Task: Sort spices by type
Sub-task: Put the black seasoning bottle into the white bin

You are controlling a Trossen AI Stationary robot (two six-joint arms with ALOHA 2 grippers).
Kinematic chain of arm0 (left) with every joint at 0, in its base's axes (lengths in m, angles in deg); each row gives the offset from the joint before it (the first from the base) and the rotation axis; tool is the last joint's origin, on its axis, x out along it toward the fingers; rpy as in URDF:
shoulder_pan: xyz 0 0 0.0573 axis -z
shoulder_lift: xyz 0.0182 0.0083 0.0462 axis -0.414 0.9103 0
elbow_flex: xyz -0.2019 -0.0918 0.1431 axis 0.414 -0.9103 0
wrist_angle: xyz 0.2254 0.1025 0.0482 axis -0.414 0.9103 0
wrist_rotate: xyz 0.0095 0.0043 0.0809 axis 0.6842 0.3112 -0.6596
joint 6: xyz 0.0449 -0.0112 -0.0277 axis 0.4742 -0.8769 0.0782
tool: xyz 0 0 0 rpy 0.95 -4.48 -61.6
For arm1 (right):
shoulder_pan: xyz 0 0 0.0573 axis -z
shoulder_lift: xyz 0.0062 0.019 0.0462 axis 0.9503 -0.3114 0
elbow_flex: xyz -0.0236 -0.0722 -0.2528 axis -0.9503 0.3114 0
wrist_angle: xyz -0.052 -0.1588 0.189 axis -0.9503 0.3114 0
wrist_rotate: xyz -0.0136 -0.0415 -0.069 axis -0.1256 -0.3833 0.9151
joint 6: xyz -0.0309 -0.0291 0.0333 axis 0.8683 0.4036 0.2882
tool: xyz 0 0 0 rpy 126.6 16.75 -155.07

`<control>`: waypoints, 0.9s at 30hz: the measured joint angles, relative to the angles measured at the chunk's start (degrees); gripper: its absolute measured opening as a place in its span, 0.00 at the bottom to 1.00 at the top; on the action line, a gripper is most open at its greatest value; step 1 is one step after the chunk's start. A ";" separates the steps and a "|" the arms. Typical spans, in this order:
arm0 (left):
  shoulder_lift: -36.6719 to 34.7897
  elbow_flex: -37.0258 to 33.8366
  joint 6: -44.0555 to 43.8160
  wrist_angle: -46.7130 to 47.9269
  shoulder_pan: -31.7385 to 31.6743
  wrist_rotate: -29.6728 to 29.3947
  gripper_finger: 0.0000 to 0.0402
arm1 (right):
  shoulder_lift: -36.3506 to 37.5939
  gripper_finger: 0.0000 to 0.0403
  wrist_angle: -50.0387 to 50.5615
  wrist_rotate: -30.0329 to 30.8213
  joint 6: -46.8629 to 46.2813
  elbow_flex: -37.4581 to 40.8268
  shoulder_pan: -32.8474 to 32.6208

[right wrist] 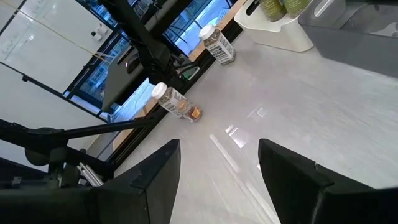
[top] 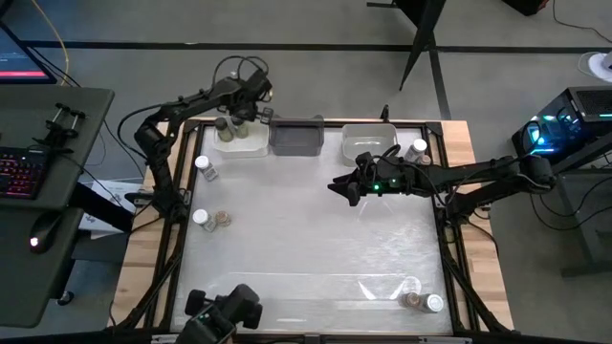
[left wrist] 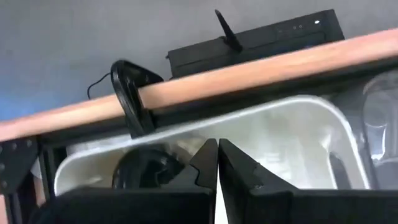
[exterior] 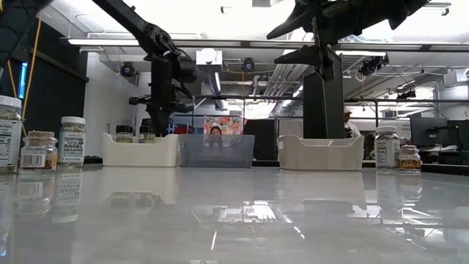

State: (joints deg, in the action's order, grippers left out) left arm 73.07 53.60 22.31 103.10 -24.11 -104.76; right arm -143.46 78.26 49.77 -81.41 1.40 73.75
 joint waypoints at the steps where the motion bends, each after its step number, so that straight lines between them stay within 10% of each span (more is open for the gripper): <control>1: -1.20 -1.65 -0.31 -1.44 0.01 -0.09 0.00 | 0.00 0.52 0.06 0.02 0.00 0.00 0.00; 27: -7.66 -6.07 6.19 -10.87 -2.55 -1.87 0.00 | 0.00 0.52 0.30 0.02 -1.33 0.00 -0.04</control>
State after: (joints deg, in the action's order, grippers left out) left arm 65.41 47.53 28.50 92.24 -26.66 -106.63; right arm -143.46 78.56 49.79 -82.74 1.40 73.70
